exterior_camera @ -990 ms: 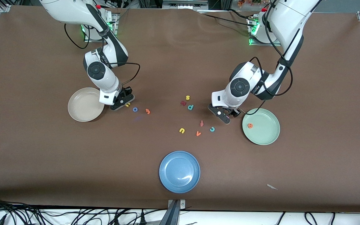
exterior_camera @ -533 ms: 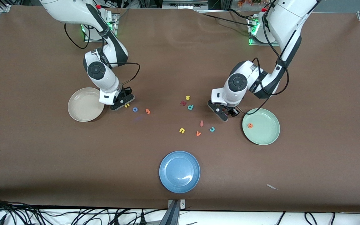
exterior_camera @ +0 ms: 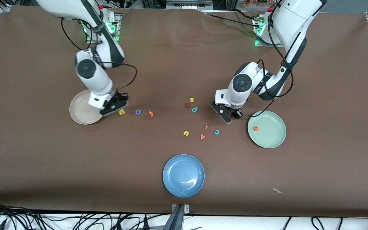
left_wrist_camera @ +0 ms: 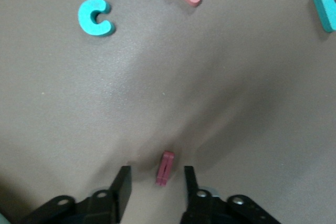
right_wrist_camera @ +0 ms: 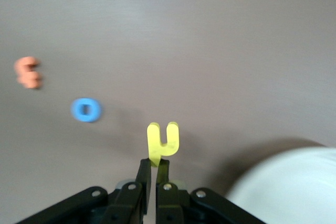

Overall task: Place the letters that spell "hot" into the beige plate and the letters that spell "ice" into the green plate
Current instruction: 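Place the yellow letter in the beige plate with the right gripper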

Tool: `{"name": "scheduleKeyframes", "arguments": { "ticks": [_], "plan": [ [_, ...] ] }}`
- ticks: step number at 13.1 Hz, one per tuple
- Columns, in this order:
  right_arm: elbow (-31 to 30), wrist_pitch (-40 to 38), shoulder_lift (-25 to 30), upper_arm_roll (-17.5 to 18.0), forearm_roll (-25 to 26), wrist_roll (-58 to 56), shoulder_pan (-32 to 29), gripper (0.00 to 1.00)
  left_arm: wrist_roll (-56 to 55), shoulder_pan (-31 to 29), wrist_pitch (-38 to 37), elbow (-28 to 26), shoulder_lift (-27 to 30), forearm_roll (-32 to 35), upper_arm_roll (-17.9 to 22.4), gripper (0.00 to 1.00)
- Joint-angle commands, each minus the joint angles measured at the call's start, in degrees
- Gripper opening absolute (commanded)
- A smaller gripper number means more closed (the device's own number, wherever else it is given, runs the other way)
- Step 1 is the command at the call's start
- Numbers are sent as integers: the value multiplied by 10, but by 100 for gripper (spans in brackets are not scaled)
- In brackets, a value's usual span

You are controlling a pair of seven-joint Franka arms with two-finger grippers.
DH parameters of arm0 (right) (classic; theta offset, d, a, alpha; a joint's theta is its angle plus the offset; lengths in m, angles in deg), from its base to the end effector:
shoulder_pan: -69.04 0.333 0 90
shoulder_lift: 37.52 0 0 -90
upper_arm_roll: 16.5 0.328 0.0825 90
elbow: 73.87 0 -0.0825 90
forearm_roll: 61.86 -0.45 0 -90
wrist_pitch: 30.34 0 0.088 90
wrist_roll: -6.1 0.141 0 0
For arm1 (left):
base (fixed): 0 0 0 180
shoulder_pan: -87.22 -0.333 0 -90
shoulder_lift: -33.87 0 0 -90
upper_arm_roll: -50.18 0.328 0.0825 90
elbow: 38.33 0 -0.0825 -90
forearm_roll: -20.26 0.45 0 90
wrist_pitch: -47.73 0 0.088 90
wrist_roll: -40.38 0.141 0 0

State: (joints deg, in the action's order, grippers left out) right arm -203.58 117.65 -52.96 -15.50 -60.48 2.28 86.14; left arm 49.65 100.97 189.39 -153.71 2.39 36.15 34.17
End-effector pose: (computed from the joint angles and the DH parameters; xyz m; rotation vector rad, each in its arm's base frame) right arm 0.5574 0.1826 0.1686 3.0750 0.6264 0.0790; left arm 0.5513 -0.3190 0.1027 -2.8220 1.3113 0.0816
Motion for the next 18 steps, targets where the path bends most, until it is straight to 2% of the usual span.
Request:
{"name": "scheduleKeyframes", "arguments": {
  "ticks": [1, 3, 5, 6, 7, 9, 12, 13, 14, 16, 18],
  "plan": [
    [-5, -59, 50, -67, 0, 7, -1, 0, 0, 6, 8, -4, -3, 30, -2, 26],
    [-6, -94, 53, -113, 0, 14, -1, 0, 0, 7, 20, -4, -10, 30, -2, 26],
    [-9, -107, 34, -161, 0, 13, -2, 0, 0, 6, 29, -5, -11, 30, -2, 28],
    [-12, -108, 24, -172, 0, 11, -2, 0, 0, 5, 28, -5, -10, 30, -2, 32],
    [-14, -108, 14, -172, 0, 11, -3, 0, 0, 4, 28, -5, -10, 30, -2, 32],
    [-14, -107, -3, -173, -1, 11, -12, 0, -3, 5, 27, -5, -8, 32, -2, 0],
    [-15, -106, -14, -173, -2, 14, -15, 2, -7, 1, 2, -2, 10, 32, -2, 0],
    [-14, -106, -15, -173, -2, 14, -15, 25, -2, -2, -17, 1, 24, 32, -2, 0],
    [-12, -104, -13, -173, -4, 14, -14, 62, 0, -4, -49, 8, 41, 32, -2, 0],
    [-3, -107, -5, -171, -5, 25, -14, 75, 11, -25, -102, 31, 55, 32, -2, 0],
    [14, -111, 6, -146, -6, 71, -8, 75, 62, -68, -110, 40, 55, 31, -2, 0]
  ]
}}
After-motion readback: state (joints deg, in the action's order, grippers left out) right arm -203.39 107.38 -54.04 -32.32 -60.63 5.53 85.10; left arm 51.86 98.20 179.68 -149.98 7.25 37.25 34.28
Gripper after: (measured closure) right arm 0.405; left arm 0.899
